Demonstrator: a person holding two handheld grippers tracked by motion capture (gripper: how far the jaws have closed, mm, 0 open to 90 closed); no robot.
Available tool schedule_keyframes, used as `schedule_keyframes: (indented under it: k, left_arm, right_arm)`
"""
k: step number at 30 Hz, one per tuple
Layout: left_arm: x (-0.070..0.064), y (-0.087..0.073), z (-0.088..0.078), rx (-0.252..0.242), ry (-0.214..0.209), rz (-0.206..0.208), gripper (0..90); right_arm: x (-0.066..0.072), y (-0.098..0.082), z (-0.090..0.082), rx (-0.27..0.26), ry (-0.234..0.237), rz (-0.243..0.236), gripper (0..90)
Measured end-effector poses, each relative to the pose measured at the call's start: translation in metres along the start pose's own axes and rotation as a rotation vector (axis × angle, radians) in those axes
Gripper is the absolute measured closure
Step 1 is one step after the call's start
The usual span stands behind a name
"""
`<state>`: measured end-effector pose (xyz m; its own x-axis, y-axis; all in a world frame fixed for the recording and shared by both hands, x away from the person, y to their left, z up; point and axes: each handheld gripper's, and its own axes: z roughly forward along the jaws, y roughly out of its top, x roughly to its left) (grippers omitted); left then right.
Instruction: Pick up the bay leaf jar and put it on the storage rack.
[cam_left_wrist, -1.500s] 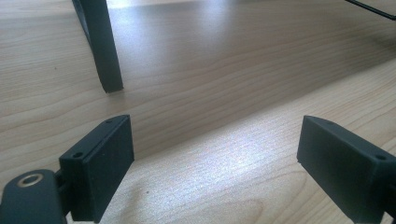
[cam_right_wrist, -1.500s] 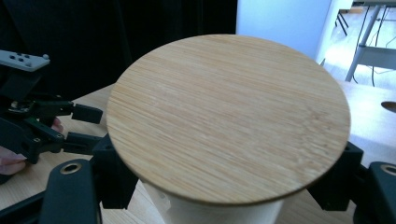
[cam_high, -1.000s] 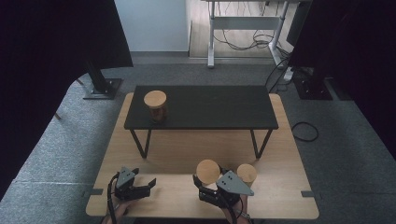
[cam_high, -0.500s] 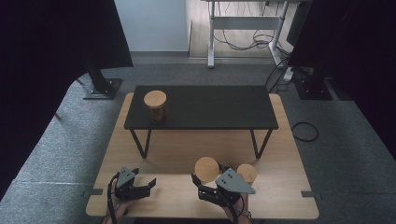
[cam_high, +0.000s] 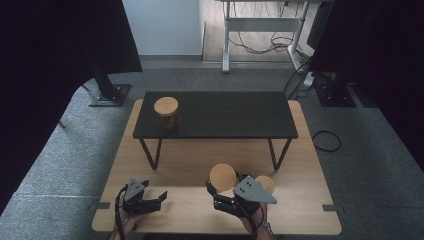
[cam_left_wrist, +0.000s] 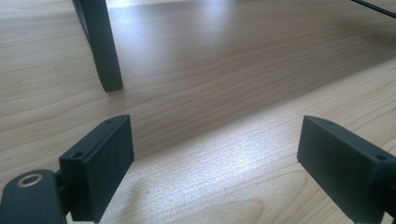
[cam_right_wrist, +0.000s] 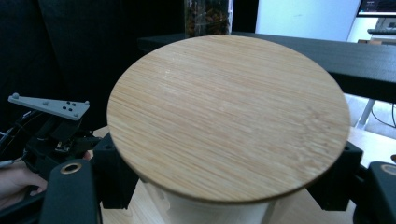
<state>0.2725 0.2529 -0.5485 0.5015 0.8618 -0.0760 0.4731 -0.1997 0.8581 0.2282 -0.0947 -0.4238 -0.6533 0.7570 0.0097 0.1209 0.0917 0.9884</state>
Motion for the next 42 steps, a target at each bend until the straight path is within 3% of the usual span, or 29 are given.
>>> schedule_keyframes:
  k: [42]
  left_arm:
    - [0.000, 0.000, 0.000, -0.001, 0.005, 0.003, 9.8]
  right_arm:
    - [-0.016, 0.041, 0.002, -0.046, -0.018, -0.018, 24.5]
